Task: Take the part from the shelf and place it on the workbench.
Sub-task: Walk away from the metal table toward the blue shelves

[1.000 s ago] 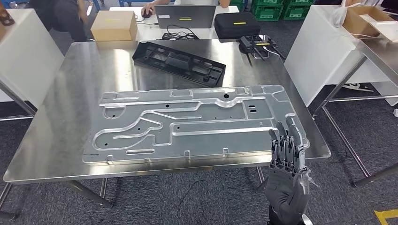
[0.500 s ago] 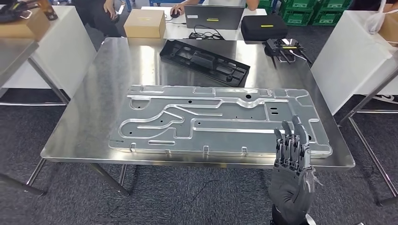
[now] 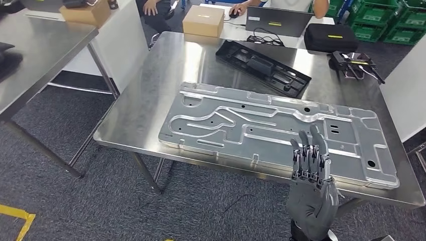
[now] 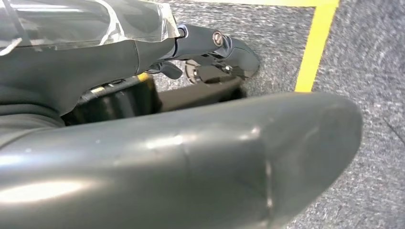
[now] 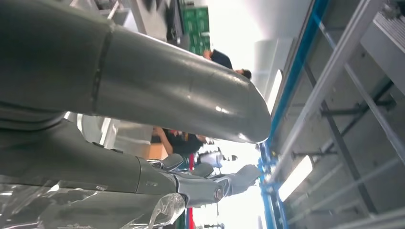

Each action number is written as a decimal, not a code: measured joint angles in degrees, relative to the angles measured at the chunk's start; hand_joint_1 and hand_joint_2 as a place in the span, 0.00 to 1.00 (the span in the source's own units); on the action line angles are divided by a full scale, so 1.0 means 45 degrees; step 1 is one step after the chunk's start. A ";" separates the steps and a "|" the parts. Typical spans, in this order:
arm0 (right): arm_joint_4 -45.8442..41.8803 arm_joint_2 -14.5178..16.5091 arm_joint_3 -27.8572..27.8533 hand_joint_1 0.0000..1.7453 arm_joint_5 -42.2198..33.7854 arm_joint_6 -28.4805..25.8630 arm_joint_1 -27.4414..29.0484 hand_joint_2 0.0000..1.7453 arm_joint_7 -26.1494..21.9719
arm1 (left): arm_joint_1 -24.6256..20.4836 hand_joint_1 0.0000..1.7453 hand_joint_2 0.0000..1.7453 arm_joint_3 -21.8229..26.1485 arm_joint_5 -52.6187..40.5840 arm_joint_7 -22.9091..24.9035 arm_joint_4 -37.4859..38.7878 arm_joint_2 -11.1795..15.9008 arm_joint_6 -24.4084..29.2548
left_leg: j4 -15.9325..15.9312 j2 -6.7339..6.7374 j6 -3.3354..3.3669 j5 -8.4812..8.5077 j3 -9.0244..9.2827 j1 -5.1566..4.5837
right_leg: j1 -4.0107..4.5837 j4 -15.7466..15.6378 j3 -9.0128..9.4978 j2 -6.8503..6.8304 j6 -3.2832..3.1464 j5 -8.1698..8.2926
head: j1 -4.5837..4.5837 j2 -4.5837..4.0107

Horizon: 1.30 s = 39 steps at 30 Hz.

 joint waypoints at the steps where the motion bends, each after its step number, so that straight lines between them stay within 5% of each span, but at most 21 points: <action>1: -0.0001 -0.0001 -0.0033 0.00 -0.0013 0.0006 0.0018 0.00 -0.0005 | 0.0003 0.00 0.00 0.0000 0.0004 0.0001 0.0000 0.0001 0.0004 | -0.0024 -0.0156 0.0117 0.0081 -0.0045 0.0019 | -0.0024 0.0543 -0.0221 0.0416 0.0033 -0.0422 | 0.0004 0.0001; 3: 0.0000 -0.0007 -0.0081 0.00 -0.0031 0.0015 0.0084 0.00 -0.0011 | -0.0016 0.00 0.00 -0.0002 0.0006 0.0004 0.0000 -0.0005 0.0006 | -0.0020 -0.0503 0.0270 0.0198 -0.0199 -0.0007 | 0.0004 0.2413 -0.0996 0.1144 0.0013 -0.1511 | 0.0004 0.0001; 5: 0.0002 -0.0027 -0.0101 0.00 -0.0063 0.0023 0.0150 0.00 -0.0015 | -0.0018 0.00 0.00 -0.0007 0.0004 0.0002 0.0000 -0.0016 0.0000 | -0.0011 -0.0919 0.0334 0.0302 -0.0335 -0.0060 | 0.0050 0.3763 -0.1534 0.1321 -0.0038 -0.2016 | 0.0004 0.0001; 7: 0.0002 -0.0046 -0.0124 0.00 -0.0167 0.0057 0.0170 0.00 -0.0033 | 0.0016 0.00 0.00 -0.0010 0.0008 -0.0006 0.0000 -0.0013 0.0000 | -0.0003 -0.1331 0.0306 0.0390 -0.0406 -0.0084 | 0.0055 0.3065 -0.1084 0.1399 -0.0123 -0.1526 | 0.0004 0.0001; 9: 0.0002 -0.0057 -0.0185 0.00 -0.0390 0.0145 0.0171 0.00 -0.0091 | 0.0026 0.00 0.00 -0.0010 0.0011 -0.0016 0.0000 -0.0012 0.0000 | 0.0026 -0.1705 0.0214 0.0458 -0.0453 -0.0103 | 0.0040 0.1070 -0.0002 0.2038 -0.0236 -0.0749 | 0.0004 0.0001; 11: 0.0002 -0.0064 -0.0264 0.00 -0.0704 0.0305 0.0165 0.00 -0.0193 | 0.0004 0.00 0.00 -0.0010 0.0016 -0.0026 0.0000 -0.0016 0.0001 | 0.0056 -0.2002 0.0076 0.0532 -0.0552 -0.0128 | 0.0046 -0.0115 0.0581 0.2599 -0.0292 -0.0439 | 0.0001 0.0001; 14: 0.0001 -0.0067 -0.0368 0.00 -0.1052 0.0599 0.0153 0.00 -0.0355 | 0.0028 0.00 0.00 -0.0010 0.0068 -0.0051 0.0002 -0.0002 0.0019 | 0.0101 -0.2248 -0.0156 0.0621 -0.0737 -0.0093 | 0.0063 -0.0202 0.0572 0.2229 -0.0406 -0.0369 | -0.0008 0.0001; 16: -0.0001 -0.0074 -0.0442 0.00 -0.1128 0.0772 0.0154 0.00 -0.0430 | 0.0067 0.00 0.00 -0.0012 0.0100 -0.0074 0.0005 0.0012 0.0035 | 0.0795 -0.1646 -0.0271 0.0170 -0.1086 -0.0098 | 0.0016 -0.0235 0.0555 0.1827 -0.0565 -0.0290 | -0.0035 0.0001; 18: -0.0002 -0.0085 -0.0474 0.00 -0.1120 0.0957 0.0165 0.00 -0.0457 | 0.0051 0.00 0.00 -0.0017 0.0102 -0.0101 0.0005 0.0016 0.0023 | 0.2505 -0.0889 -0.0379 -0.0790 -0.1832 -0.0091 | 0.0025 -0.0235 0.0525 0.1466 -0.0647 -0.0274 | -0.0059 0.0001; 20: -0.0001 -0.0095 -0.0476 0.00 -0.1063 0.1205 0.0139 0.00 -0.0425 | 0.0030 0.00 0.00 -0.0022 0.0096 -0.0115 0.0005 0.0015 -0.0008 | 0.4003 -0.0664 -0.0494 -0.1387 -0.2438 -0.0024 | 0.0023 -0.0230 0.0503 0.1074 -0.0659 -0.0278 | -0.0057 0.0001; 21: 0.0000 -0.0098 -0.0474 0.00 -0.1019 0.1343 0.0108 0.00 -0.0389 | 0.0034 0.00 0.00 -0.0027 0.0092 -0.0115 0.0005 0.0013 -0.0024 | 0.4070 -0.0606 -0.0536 -0.1338 -0.2401 0.0013 | 0.0021 -0.0229 0.0503 0.0866 -0.0654 -0.0284 | -0.0054 0.0001; 23: -0.0001 -0.0104 -0.0469 0.00 -0.0917 0.1580 0.0040 0.00 -0.0294 | 0.0041 0.00 0.00 -0.0040 0.0089 -0.0113 0.0005 0.0016 -0.0044 | 0.2678 -0.0330 -0.0549 -0.0686 -0.1560 0.0062 | 0.0019 -0.0226 0.0543 0.0492 -0.0595 -0.0320 | -0.0056 0.0001; 25: -0.0002 -0.0119 -0.0469 0.00 -0.0845 0.1727 -0.0003 0.00 -0.0205 | 0.0013 0.00 0.00 -0.0056 0.0089 -0.0112 0.0005 0.0021 -0.0055 | 0.0851 0.0261 -0.0420 -0.0113 -0.0561 -0.0006 | 0.0085 -0.0215 0.0608 0.0178 -0.0467 -0.0397 | -0.0043 0.0001; 27: -0.0002 -0.0137 -0.0470 0.00 -0.0800 0.1847 -0.0048 0.00 -0.0130 | -0.0014 0.00 0.00 -0.0080 0.0084 -0.0102 0.0005 0.0023 -0.0086 | 0.0196 0.0447 -0.0232 0.0005 -0.0284 -0.0123 | 0.0164 -0.0213 0.0655 -0.0093 -0.0323 -0.0458 | -0.0013 0.0001; 29: -0.0002 -0.0147 -0.0471 0.00 -0.0753 0.1942 -0.0095 0.00 -0.0089 | -0.0003 0.00 0.00 -0.0112 0.0065 -0.0055 0.0005 0.0023 -0.0115 | 0.0184 0.0103 -0.0042 0.0053 -0.0364 -0.0151 | 0.0134 -0.0229 0.0693 -0.0274 -0.0172 -0.0511 | 0.0002 0.0001; 31: -0.0002 -0.0158 -0.0480 0.00 -0.0719 0.1979 -0.0111 0.00 -0.0061 | 0.0025 0.00 0.00 -0.0149 0.0041 0.0001 0.0005 0.0028 -0.0120 | 0.0121 -0.0195 0.0138 0.0131 -0.0367 -0.0105 | 0.0058 0.0227 0.0544 0.0260 -0.0059 -0.0918 | 0.0005 0.0001; 33: 0.0000 -0.0180 -0.0485 0.00 -0.0702 0.2011 -0.0089 0.00 -0.0023 | 0.0014 0.00 0.00 -0.0195 0.0019 0.0023 0.0005 0.0029 -0.0131 | 0.0097 -0.0493 0.0255 0.0167 -0.0360 -0.0089 | 0.0044 0.1823 -0.0163 0.1068 -0.0034 -0.1822 | 0.0006 0.0001; 35: 0.0002 -0.0199 -0.0482 0.00 -0.0692 0.2063 -0.0065 0.00 0.0011 | -0.0008 0.00 0.00 -0.0235 0.0007 0.0030 0.0005 0.0018 -0.0147 | 0.0101 -0.0840 0.0304 0.0170 -0.0360 -0.0123 | 0.0069 0.3551 -0.1042 0.1317 -0.0035 -0.2437 | 0.0005 0.0001; 37: 0.0002 -0.0206 -0.0480 0.00 -0.0685 0.2112 -0.0065 0.00 0.0035 | 0.0001 0.00 0.00 -0.0268 0.0006 0.0035 0.0005 0.0012 -0.0151 | 0.0109 -0.1212 0.0306 0.0169 -0.0328 -0.0142 | 0.0068 0.3540 -0.1166 0.1364 -0.0056 -0.2038 | 0.0005 0.0001; 39: 0.0002 -0.0209 -0.0477 0.00 -0.0653 0.2149 -0.0074 0.00 0.0057 | 0.0003 0.00 0.00 -0.0294 0.0005 0.0036 0.0005 0.0012 -0.0158 | 0.0124 -0.1585 0.0284 0.0165 -0.0287 -0.0136 | 0.0015 0.1765 -0.0460 0.1732 -0.0105 -0.0999 | 0.0006 0.0000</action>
